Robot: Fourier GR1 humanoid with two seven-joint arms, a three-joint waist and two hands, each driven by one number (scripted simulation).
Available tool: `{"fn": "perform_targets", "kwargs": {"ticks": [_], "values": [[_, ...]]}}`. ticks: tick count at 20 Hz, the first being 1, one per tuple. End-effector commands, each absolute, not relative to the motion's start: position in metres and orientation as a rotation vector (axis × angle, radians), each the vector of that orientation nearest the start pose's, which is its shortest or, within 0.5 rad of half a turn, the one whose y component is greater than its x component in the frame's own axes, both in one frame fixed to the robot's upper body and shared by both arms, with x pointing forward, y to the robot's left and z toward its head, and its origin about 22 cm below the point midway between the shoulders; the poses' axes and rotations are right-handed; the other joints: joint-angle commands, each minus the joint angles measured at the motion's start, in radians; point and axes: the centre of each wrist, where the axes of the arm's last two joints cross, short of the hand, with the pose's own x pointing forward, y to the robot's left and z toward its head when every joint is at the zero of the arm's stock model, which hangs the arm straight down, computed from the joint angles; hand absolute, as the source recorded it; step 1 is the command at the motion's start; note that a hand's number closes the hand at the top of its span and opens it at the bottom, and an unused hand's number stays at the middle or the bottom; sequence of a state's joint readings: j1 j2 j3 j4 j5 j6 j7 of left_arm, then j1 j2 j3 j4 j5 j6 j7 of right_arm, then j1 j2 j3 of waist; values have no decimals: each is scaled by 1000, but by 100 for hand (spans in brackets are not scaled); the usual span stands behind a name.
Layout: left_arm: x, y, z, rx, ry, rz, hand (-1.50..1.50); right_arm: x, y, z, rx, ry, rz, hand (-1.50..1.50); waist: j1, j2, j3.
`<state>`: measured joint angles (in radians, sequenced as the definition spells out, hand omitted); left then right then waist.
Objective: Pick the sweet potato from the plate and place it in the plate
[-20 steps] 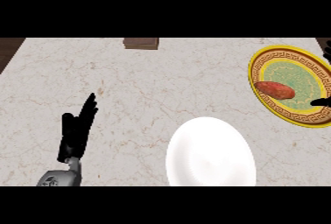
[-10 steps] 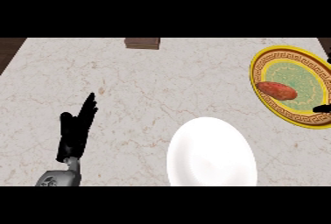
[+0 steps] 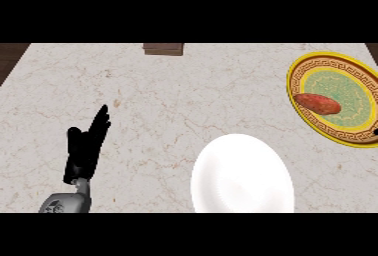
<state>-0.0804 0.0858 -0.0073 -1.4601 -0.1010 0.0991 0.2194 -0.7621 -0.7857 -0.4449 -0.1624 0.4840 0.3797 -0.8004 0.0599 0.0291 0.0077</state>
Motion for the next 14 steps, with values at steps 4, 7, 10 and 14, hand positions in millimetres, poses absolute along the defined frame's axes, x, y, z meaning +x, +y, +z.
{"fn": "perform_targets", "kwargs": {"ticks": [4, 7, 10, 14], "values": [[258, 228, -3, 192, -1337, -83, 0, 320, -524, 91, -344, -1687, 414, -150, 13, 1, 1], [262, 244, -8, 216, -1310, -70, 0, 309, -523, 68, -327, -1700, 382, -150, 5, 6, 2], [259, 236, -13, 194, -1314, -89, 0, 303, -532, 73, -384, -1696, 363, -150, 5, 8, 2], [265, 236, -5, 210, -1338, -76, 0, 298, -535, 71, -430, -1685, 331, -150, 7, 8, 3]]}}
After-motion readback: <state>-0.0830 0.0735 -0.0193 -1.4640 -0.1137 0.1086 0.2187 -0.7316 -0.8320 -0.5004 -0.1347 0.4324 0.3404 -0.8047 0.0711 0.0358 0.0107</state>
